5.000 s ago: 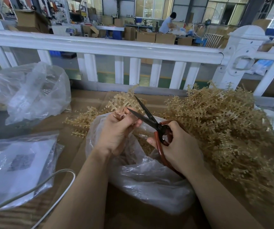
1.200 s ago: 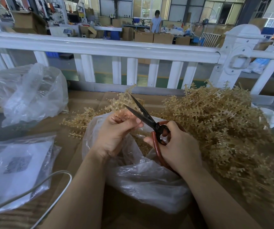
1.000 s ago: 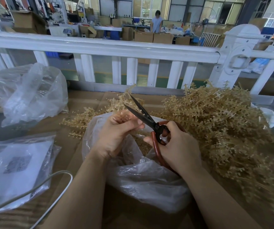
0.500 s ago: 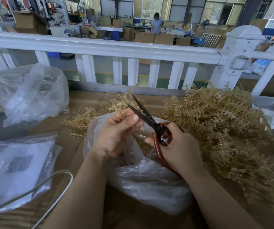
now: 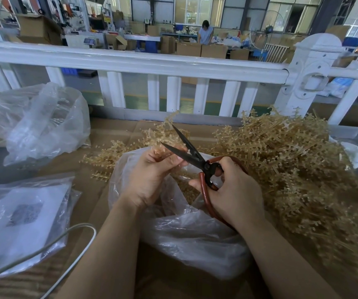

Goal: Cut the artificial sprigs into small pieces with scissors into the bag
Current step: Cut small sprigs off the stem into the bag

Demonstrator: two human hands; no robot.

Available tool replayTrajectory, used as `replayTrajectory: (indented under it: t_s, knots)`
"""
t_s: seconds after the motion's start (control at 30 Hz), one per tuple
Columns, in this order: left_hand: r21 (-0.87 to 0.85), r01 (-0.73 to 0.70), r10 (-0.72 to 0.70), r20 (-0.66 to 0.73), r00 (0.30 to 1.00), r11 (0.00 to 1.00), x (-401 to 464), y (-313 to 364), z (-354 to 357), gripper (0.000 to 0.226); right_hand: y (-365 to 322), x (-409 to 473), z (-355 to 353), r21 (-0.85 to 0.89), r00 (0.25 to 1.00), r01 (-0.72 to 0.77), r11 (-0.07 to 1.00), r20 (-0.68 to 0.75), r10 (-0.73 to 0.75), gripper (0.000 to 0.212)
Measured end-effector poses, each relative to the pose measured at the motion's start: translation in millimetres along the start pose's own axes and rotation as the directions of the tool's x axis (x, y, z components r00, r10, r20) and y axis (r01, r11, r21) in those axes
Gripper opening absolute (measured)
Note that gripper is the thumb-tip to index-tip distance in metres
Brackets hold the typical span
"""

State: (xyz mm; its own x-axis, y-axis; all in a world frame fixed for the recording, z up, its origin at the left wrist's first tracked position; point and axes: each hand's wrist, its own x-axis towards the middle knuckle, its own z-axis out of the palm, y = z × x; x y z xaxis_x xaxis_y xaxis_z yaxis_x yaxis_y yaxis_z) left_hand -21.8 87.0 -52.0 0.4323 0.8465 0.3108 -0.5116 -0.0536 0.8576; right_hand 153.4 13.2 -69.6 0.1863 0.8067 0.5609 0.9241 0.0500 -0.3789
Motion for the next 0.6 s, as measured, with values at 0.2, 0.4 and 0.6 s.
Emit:
replayTrajectory:
  t_s: [0.2, 0.4, 0.6]
  knots:
    - [0.057, 0.011, -0.009, -0.033, 0.999, 0.998, 0.6, -2.2, -0.2, 0.015, 1.0, -2.3, 1.0, -0.018, 1.0, -0.014, 1.0, -0.02, 0.013, 0.072]
    - [0.018, 0.029, -0.029, -0.028, 0.999, 0.999, 1.2, -2.9, -1.5, 0.009, 1.3, -3.0, 1.0, -0.008, 0.999, -0.02, 1.0, -0.039, 0.02, 0.069]
    - [-0.082, 0.078, -0.082, -0.048, 0.995, 0.994, 2.0, -1.6, -1.8, 0.01, 3.4, -2.3, 0.7, -0.006, 0.999, -0.027, 1.0, -0.019, 0.027, 0.068]
